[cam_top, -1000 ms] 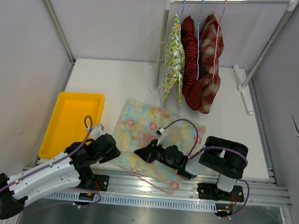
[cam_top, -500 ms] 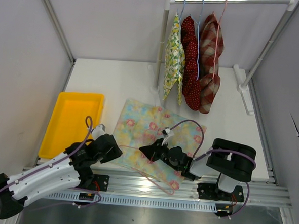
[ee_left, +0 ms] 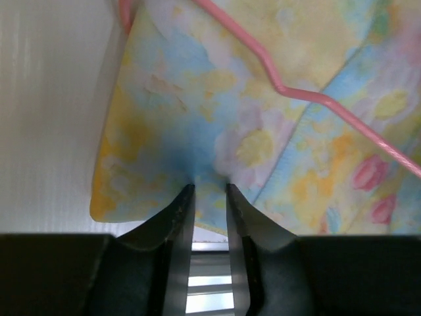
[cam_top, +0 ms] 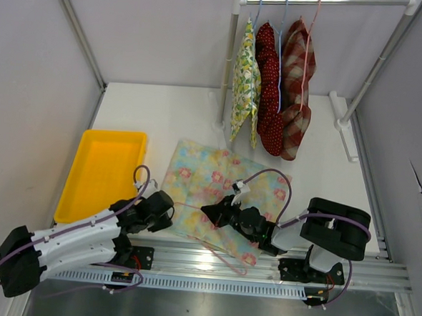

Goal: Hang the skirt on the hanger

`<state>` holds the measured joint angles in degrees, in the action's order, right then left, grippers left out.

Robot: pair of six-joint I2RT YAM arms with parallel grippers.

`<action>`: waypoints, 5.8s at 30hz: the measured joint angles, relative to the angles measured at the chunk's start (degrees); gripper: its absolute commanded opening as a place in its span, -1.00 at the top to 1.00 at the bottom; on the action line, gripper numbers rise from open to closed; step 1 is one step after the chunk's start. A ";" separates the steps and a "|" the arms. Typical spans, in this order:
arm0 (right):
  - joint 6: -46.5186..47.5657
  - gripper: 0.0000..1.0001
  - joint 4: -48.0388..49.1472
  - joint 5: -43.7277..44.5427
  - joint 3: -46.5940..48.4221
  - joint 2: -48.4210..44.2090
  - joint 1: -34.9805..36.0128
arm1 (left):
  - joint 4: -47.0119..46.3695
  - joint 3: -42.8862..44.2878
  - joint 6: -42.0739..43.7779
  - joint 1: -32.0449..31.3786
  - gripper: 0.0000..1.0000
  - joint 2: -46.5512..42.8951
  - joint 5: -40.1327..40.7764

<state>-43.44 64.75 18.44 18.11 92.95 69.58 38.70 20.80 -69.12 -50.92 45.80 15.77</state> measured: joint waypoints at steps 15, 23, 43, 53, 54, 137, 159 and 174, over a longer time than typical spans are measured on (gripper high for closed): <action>0.07 1.00 -1.66 0.74 -1.70 -2.47 -2.71 | -3.15 -2.62 0.87 12.33 1.00 -0.70 -6.10; 0.11 1.00 -1.99 0.81 -5.42 -6.40 -5.68 | -2.25 0.59 7.76 22.82 1.00 3.82 -7.82; 3.45 1.00 -2.84 -1.16 -5.40 -6.82 -12.13 | -4.02 7.50 21.27 25.77 0.11 6.62 -12.66; 3.45 1.00 -0.98 -2.38 -4.22 -4.00 -12.55 | -14.78 13.51 21.64 1.38 -0.08 13.79 -12.90; 3.45 1.00 -1.01 -2.45 -4.22 -4.00 -12.61 | -17.05 13.29 21.03 -0.61 -0.08 16.50 -12.96; 31.34 1.00 -24.92 -1.55 18.73 -1.20 -16.79 | -9.14 5.27 20.00 12.15 0.91 12.57 -19.56; 38.36 1.00 -26.43 -1.38 16.41 -4.42 -13.92 | -12.81 7.52 27.15 29.62 0.95 22.49 -25.68; 41.11 1.00 -29.03 -1.29 19.10 -3.45 -14.38 | -13.40 12.09 31.69 35.85 0.99 27.69 -26.58</action>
<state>-2.33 35.73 17.15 37.21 89.49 55.20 25.30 32.88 -37.43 -15.07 73.49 -10.81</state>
